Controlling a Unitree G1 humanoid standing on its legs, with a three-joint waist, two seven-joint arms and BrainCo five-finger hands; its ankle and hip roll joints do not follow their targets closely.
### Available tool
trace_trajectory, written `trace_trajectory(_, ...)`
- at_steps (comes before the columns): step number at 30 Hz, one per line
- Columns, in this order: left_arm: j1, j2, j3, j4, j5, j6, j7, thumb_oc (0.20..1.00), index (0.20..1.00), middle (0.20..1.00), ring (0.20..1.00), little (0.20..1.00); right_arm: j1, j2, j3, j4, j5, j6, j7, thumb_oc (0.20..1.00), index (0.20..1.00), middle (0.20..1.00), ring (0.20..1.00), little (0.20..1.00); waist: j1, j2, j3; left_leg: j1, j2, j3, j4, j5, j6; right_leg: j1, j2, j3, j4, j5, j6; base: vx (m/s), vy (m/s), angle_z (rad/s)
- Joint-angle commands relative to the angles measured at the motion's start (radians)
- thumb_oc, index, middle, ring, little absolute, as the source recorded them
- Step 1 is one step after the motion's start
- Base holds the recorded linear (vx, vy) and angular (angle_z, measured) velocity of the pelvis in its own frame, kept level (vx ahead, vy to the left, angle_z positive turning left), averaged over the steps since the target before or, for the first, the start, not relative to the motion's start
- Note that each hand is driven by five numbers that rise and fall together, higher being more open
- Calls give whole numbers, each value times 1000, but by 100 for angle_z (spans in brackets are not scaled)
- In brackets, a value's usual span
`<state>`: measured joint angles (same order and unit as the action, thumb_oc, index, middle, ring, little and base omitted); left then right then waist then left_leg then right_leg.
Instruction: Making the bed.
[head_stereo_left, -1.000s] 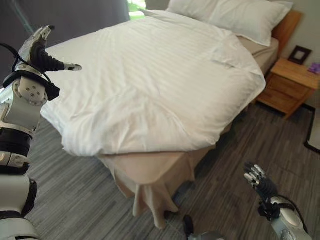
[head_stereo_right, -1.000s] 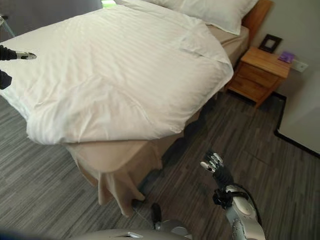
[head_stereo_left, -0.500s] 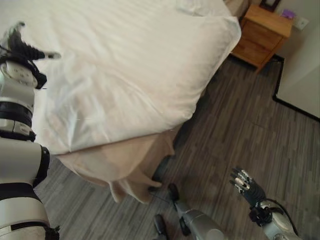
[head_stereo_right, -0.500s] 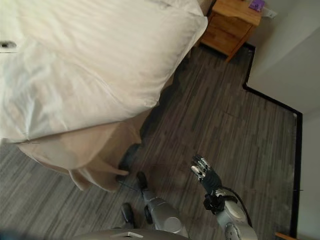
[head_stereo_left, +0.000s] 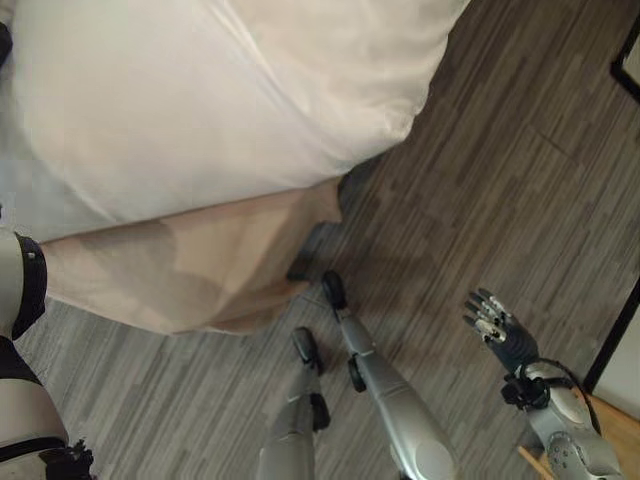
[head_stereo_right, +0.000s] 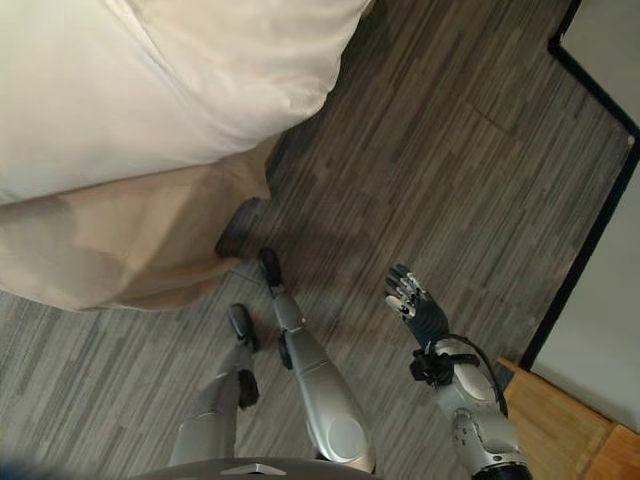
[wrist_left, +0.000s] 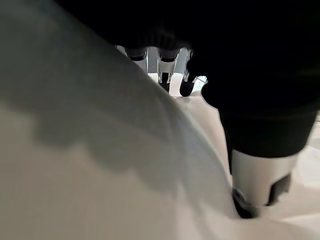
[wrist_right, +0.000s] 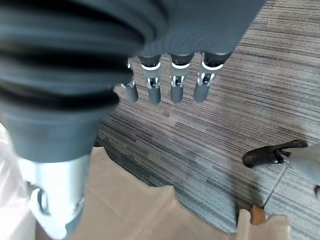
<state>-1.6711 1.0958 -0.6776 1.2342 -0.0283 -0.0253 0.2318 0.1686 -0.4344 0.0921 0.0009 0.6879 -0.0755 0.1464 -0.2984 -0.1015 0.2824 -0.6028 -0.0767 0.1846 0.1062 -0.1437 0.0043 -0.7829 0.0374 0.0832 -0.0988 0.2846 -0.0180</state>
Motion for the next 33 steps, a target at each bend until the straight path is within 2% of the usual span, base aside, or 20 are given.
trace_trajectory(1,-27,56,-49,47,-21,9,2,1000,1000,1000,1000,1000,-19,5,-53,-22,40,-52,-13,1000,1000,1000,1000,1000,23,40,6,51,74,34,-193,186,-5,150,8,-73,12,-131,121,0,0,0)
trace_trajectory(3,54,35,18,85,-60,20,-47,1000,1000,1000,1000,1000,-19,16,-54,-23,44,-49,-20,1000,1000,1000,1000,1000,23,43,14,38,72,29,-193,185,-4,136,8,-75,12,-131,121,0,0,0)
trace_trajectory(5,79,27,38,97,-64,25,-65,1000,1000,1000,1000,1000,-15,20,-53,-24,43,-44,-18,1000,1000,1000,1000,1000,23,43,16,37,70,26,-193,185,-4,135,8,-75,12,-132,121,0,0,0)
trace_trajectory(6,90,20,40,97,-54,28,-78,667,667,667,667,667,-13,20,-52,-22,40,-40,-17,1000,1000,1000,1000,1000,23,44,16,36,70,26,-193,184,-4,134,7,-75,12,-132,121,0,0,0)
trace_trajectory(7,92,15,37,96,-48,27,-85,200,200,200,200,200,-14,20,-51,-20,39,-37,-17,1000,1000,1000,1000,1000,23,45,17,37,68,26,-193,183,-4,134,7,-74,12,-132,120,8,17,8)
trace_trajectory(10,95,1,24,82,-41,21,-100,200,200,200,200,200,-13,16,-47,-14,43,-30,-6,1000,1000,1000,1000,1000,22,44,13,43,68,23,-193,179,-4,139,8,-72,12,-134,119,0,6,8)
trace_trajectory(14,89,-19,-48,3,27,-3,-112,200,200,200,200,200,-12,2,-36,-6,43,-26,11,1000,1000,1000,1000,1000,25,51,8,69,65,22,-193,174,-5,162,6,-74,12,-138,120,-10,12,-19)
trace_trajectory(16,185,-30,-69,-64,110,-13,-172,200,200,200,200,200,-23,-8,-27,9,33,-20,17,1000,1000,1000,1000,1000,40,64,8,113,60,22,-193,166,-6,207,2,-78,12,-148,119,-10,37,13)
trace_trajectory(19,389,-26,-35,-251,255,3,-224,200,200,200,200,200,-35,-17,-44,22,18,-23,14,1000,1000,1000,1000,1000,69,81,21,185,53,14,-193,151,-8,282,-3,-88,12,-162,119,-4,25,-20)
trace_trajectory(20,397,-25,-27,-255,256,4,-224,200,200,200,200,200,-34,-20,-42,22,18,-23,14,1000,1000,1000,1000,1000,67,83,18,183,52,16,-193,153,-7,280,-4,-87,12,-162,119,0,0,0)
trace_trajectory(21,541,-9,14,-444,328,20,-264,200,200,200,200,200,-40,-20,-71,59,6,-21,12,1000,1000,1000,1000,1000,91,88,13,222,48,10,-193,142,-5,324,-8,-94,12,-170,115,6,19,4)
trace_trajectory(23,800,9,98,-601,414,27,-359,200,200,200,200,200,-33,-12,-110,79,-10,-18,9,1000,1000,1000,1000,1000,116,92,11,274,49,10,-193,130,-3,373,-13,-101,12,-187,111,5,14,2)
trace_trajectory(24,824,11,121,-613,418,30,-363,200,200,200,200,200,-31,-19,-105,77,-10,-18,9,1000,1000,1000,1000,1000,112,95,12,280,49,12,-193,128,-3,379,-12,-99,12,-188,111,10,19,6)
trace_trajectory(25,995,13,204,-703,431,26,-416,200,200,200,200,200,-23,-19,-128,79,-18,-12,4,1000,1000,1000,1000,1000,124,100,9,311,49,11,-193,121,-2,410,-13,-100,12,-197,108,23,38,7)
trace_trajectory(26,1251,10,322,-842,429,18,-492,200,200,200,200,200,11,-4,-172,77,-28,4,19,1000,1000,1000,1000,1000,152,108,-8,344,48,10,-193,111,1,447,-17,-106,12,-213,101,25,39,2)
trace_trajectory(27,1284,10,350,-859,432,21,-498,200,200,200,200,200,14,-10,-165,74,-28,5,20,1000,1000,1000,1000,1000,145,110,-8,349,49,12,-193,109,1,452,-16,-105,12,-214,101,28,44,1)
trace_trajectory(28,1435,-20,405,-896,457,7,-530,200,200,200,200,200,23,-18,-174,80,-46,5,26,1000,1000,1000,1000,1000,150,117,-15,378,48,10,-193,103,2,479,-16,-103,12,-224,98,26,27,4)
trace_trajectory(30,1612,-81,454,-948,496,-9,-568,200,200,200,200,200,36,-22,-189,75,-62,13,41,1000,1000,1000,1000,1000,159,125,-37,416,46,10,-193,92,6,516,-15,-104,12,-237,92,21,33,10)
trace_trajectory(32,1747,-154,480,-968,491,-27,-586,200,200,200,200,200,41,-25,-206,73,-70,12,49,1000,1000,1000,1000,1000,174,134,-59,450,45,6,-193,86,11,551,-15,-103,12,-249,90,0,0,0)
trace_trajectory(33,1885,-219,491,-963,460,-43,-624,200,200,200,200,200,47,-25,-221,69,-68,15,58,1000,1000,1000,1000,1000,186,141,-81,484,43,3,-193,82,16,586,-14,-105,12,-259,86,19,20,4)
